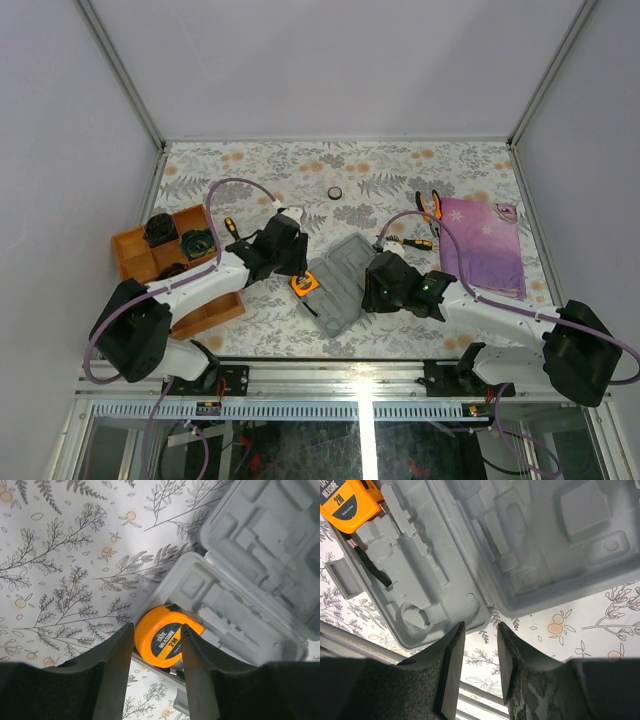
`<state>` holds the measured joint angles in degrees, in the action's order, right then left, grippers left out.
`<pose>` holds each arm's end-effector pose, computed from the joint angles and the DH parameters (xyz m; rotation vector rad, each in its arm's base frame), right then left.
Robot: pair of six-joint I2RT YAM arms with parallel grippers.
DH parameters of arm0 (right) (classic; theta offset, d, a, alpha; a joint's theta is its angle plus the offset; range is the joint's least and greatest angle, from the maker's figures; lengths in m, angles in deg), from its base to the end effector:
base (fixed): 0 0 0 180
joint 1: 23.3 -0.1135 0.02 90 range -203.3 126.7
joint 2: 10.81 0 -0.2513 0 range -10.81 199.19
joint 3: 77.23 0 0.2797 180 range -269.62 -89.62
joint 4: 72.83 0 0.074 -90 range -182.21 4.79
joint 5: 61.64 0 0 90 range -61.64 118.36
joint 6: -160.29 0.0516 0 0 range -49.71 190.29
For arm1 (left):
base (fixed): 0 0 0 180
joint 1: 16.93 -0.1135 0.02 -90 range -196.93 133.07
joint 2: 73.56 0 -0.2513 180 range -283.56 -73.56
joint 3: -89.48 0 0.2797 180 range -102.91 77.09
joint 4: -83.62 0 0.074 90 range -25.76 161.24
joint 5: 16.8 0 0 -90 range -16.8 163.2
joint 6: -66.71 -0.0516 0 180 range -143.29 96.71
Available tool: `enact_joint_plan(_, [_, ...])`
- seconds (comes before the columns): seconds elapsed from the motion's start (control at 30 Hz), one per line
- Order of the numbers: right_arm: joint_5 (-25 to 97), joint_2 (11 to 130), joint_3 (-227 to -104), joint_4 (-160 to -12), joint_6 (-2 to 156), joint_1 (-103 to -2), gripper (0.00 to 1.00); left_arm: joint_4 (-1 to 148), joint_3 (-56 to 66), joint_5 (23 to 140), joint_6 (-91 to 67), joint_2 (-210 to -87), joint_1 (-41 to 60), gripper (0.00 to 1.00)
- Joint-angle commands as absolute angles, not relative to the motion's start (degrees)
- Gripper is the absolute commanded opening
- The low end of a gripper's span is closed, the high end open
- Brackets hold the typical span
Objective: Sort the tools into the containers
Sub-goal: Adjust the engineering item in the storage box.
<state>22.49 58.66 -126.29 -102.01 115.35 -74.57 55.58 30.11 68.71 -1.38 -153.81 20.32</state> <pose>0.1763 0.2114 0.1559 -0.0894 2.5299 0.6075 0.2581 -0.1912 0.1669 0.2920 2.4386 -0.3705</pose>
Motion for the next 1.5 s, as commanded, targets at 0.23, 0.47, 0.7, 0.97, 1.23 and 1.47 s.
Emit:
enact_joint_plan(0.23, [24.52, 59.76, -127.06, -98.96, 113.92, -74.84, 0.37, 52.60, 29.95, 70.10, -3.94, -156.39, 20.42, 0.31])
enact_joint_plan(0.47, [24.84, 59.85, -126.89, -99.02, 113.87, -74.86, 0.36, 52.51, 29.74, 70.89, -4.13, -157.92, 20.49, 0.29])
enact_joint_plan(0.7, [25.32, 59.99, -127.02, -98.97, 113.90, -74.86, 0.35, 52.21, 29.46, 70.68, -4.22, -160.37, 20.43, 0.25])
enact_joint_plan(0.97, [25.56, 60.20, -126.89, -98.84, 113.86, -74.81, 0.35, 48.83, 28.27, 69.96, -3.72, -162.59, 20.86, 0.18])
enact_joint_plan(1.23, [25.87, 61.15, -127.32, -98.42, 113.66, -74.88, 0.35, 44.17, 26.90, 69.37, -3.00, -164.70, 21.39, 0.14])
enact_joint_plan(1.47, [25.98, 62.00, -128.11, -98.62, 113.31, -74.82, 0.35, 42.22, 26.30, 69.64, -3.36, -166.30, 21.39, 0.12])
